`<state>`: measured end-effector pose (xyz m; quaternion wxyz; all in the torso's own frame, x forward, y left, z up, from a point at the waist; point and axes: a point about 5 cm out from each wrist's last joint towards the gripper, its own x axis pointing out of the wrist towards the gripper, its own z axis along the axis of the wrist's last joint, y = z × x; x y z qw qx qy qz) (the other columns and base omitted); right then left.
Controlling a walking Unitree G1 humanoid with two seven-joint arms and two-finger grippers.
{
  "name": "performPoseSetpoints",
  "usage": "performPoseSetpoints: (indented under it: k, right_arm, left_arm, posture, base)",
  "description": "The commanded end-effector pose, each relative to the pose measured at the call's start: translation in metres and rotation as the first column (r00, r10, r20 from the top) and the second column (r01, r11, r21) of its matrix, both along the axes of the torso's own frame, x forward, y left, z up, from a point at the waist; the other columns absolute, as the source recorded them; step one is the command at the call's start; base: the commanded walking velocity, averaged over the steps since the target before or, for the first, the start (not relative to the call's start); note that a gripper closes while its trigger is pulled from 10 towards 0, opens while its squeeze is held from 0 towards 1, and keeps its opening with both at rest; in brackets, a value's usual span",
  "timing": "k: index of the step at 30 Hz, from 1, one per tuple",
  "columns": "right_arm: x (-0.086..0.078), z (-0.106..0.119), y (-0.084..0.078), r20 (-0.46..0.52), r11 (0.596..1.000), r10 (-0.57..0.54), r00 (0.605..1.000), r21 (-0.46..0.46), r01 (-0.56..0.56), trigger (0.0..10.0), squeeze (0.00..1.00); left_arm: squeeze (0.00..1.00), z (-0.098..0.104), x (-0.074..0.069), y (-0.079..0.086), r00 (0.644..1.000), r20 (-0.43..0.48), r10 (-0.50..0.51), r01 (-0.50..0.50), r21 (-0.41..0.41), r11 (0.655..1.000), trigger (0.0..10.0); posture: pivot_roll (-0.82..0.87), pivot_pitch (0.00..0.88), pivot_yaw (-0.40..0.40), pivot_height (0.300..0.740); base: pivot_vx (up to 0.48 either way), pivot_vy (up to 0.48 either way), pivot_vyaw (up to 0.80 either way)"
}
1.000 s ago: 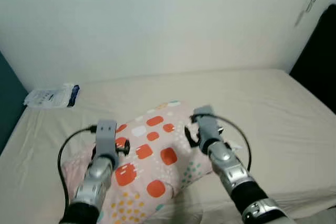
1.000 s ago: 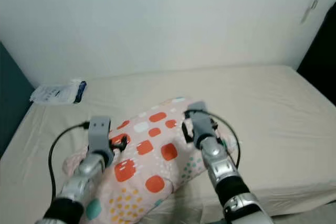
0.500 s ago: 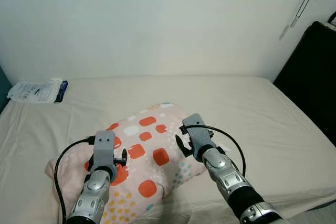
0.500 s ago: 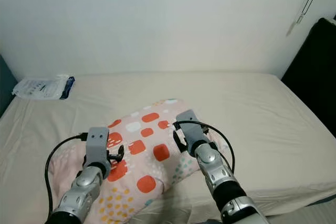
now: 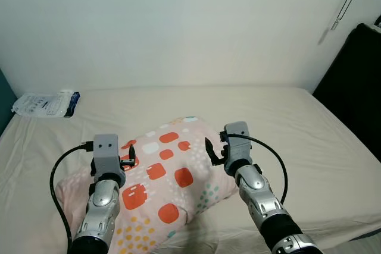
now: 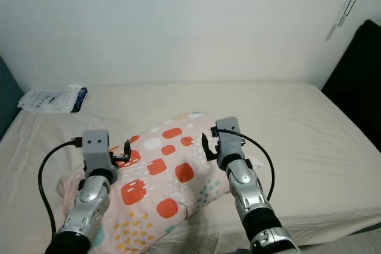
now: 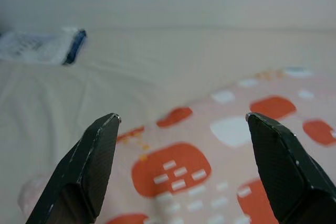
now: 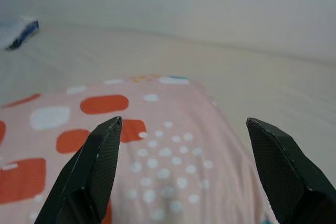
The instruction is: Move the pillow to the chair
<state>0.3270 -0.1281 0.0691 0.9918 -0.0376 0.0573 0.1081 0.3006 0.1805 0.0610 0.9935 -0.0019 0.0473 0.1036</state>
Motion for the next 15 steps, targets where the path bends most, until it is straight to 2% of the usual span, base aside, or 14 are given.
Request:
performPoseSetpoints:
  k: [1, 9, 12, 15]
  right_arm:
    - [-0.001, 0.003, 0.001, 0.029, 0.999, -0.004, 1.000, 0.039, 0.003, 10.0, 0.00]
    - [-0.001, 0.005, -0.006, 0.025, 0.998, -0.059, 0.998, 0.034, 0.058, 10.0, 0.00]
    - [-0.006, 0.008, -0.014, 0.044, 0.996, -0.086, 0.995, -0.003, 0.086, 10.0, 0.00]
    - [-0.010, 0.009, -0.018, 0.046, 0.995, -0.100, 0.994, 0.004, 0.100, 10.0, 0.00]
  left_arm:
    - [0.00, 0.005, 0.003, 0.003, 0.999, 0.028, 0.019, -0.019, 0.008, 1.000, 10.0]
    - [0.00, 0.011, 0.006, 0.000, 0.997, 0.077, -0.027, 0.027, 0.007, 1.000, 10.0]
    - [0.00, 0.012, 0.010, -0.014, 0.990, 0.081, -0.118, 0.115, 0.035, 0.993, 10.0]
    - [0.00, 0.013, 0.012, -0.020, 0.987, 0.085, -0.138, 0.135, 0.040, 0.990, 10.0]
  posture:
    - [0.08, 0.000, -0.038, 0.740]
    - [0.07, 0.000, -0.032, 0.740]
    - [0.05, 0.000, -0.011, 0.740]
    - [0.05, 0.000, -0.009, 0.740]
  base:
    - [0.000, 0.000, 0.00]
    - [0.000, 0.000, 0.00]
    - [0.000, 0.000, 0.00]
    - [0.000, 0.000, 0.00]
